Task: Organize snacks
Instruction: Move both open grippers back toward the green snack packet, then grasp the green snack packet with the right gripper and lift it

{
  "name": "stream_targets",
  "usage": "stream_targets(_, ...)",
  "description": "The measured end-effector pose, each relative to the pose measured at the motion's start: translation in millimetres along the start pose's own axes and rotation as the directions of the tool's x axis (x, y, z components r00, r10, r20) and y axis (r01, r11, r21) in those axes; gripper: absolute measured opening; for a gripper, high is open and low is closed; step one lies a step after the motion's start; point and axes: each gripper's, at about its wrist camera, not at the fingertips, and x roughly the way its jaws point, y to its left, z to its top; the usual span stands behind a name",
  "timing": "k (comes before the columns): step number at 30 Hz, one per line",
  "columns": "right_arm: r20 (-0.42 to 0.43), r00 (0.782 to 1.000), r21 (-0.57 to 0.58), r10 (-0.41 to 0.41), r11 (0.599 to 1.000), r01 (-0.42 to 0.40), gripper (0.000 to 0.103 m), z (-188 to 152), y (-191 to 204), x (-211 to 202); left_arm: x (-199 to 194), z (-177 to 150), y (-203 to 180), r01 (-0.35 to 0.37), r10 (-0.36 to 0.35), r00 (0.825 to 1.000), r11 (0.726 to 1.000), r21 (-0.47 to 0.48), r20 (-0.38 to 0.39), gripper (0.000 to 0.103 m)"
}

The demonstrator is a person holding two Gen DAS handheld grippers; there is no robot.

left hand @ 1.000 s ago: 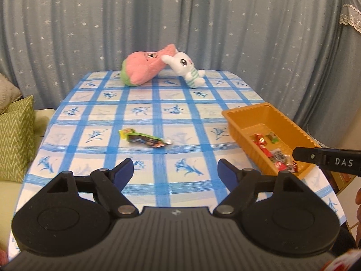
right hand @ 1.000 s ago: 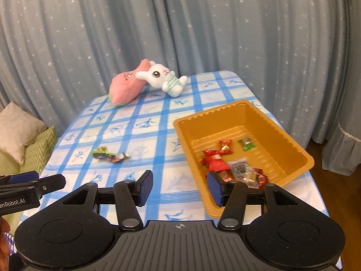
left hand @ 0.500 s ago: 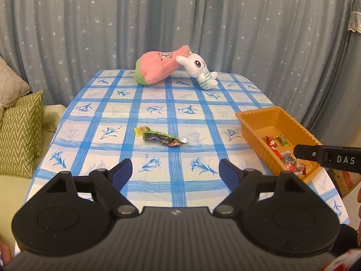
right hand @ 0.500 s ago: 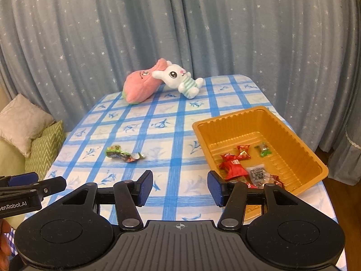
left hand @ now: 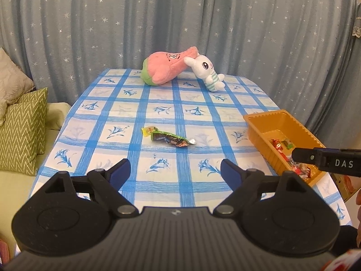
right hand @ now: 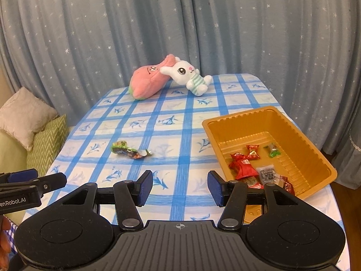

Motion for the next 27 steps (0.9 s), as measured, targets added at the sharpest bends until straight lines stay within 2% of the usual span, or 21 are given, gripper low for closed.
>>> stream_targets(15,-0.021,0.998,-0.073,0.062,0.995,-0.063,0.054,7.0,39.3,38.8,14.6,1.4,42.1,-0.051,0.05,0.999,0.998,-0.042,-0.009,0.088)
stream_targets(27,-0.071,0.991,-0.14,0.114,0.982,-0.123,0.054,7.2,66.7,108.8,61.6,1.6,80.5,-0.074,0.071,0.996,0.995,-0.06,-0.052,0.088)
